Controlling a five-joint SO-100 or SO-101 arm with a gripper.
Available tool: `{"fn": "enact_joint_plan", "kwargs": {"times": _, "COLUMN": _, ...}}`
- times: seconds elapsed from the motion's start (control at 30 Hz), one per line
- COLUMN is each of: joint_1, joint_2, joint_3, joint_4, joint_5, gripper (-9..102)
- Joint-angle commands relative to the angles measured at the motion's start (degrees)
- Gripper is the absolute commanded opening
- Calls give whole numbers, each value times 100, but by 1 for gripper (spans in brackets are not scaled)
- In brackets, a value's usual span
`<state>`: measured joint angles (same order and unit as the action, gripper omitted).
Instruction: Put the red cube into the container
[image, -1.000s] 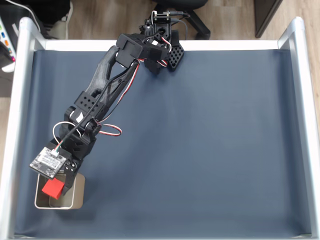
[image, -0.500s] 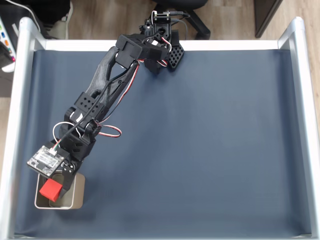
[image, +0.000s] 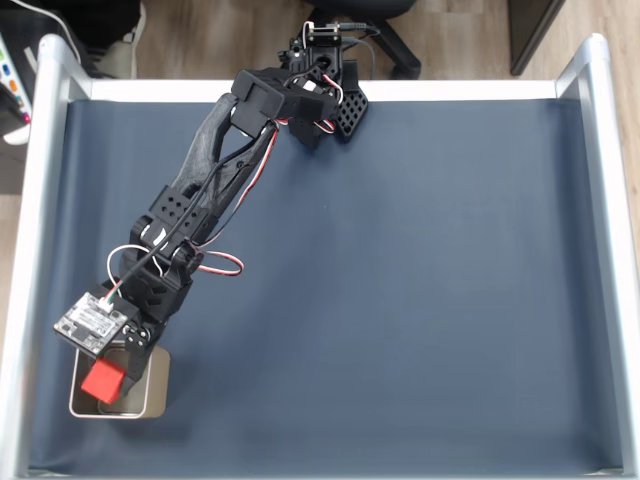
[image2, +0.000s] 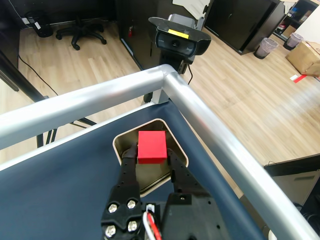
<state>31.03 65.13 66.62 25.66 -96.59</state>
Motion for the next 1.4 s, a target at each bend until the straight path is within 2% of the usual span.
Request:
{"fn": "enact_joint_plan", "kwargs": {"times": 0.0, "joint_1": 9, "joint_2": 114, "joint_3": -26, "joint_4": -105, "joint_5": -44, "gripper": 19}}
{"fn": "enact_joint_plan", "kwargs": {"times": 0.63, "joint_1": 9, "joint_2": 193, "joint_3": 70, "joint_4": -229, "joint_5": 79, "gripper": 21}}
{"fn": "enact_joint_plan", "kwargs": {"times": 0.7, "joint_1": 9, "joint_2": 264, "joint_3": 141, "joint_4": -316, "joint_5": 88, "gripper": 20}}
{"fn": "enact_joint_plan", "kwargs": {"times": 0.93, "joint_1": -26, "joint_2": 554, "joint_3": 229, "joint_4": -343, "joint_5": 53, "gripper": 0}}
{"fn": "enact_joint_plan", "kwargs": {"times": 1.17, "joint_1": -422, "joint_2": 1477, "joint_3": 598, "joint_4": -316, "joint_5": 554, "gripper": 0}}
{"fn": "enact_joint_plan", "kwargs": {"times": 1.37, "joint_1": -1239, "joint_2": 2716, "joint_3": 1872, "joint_4": -378, "joint_5": 677, "gripper": 0}}
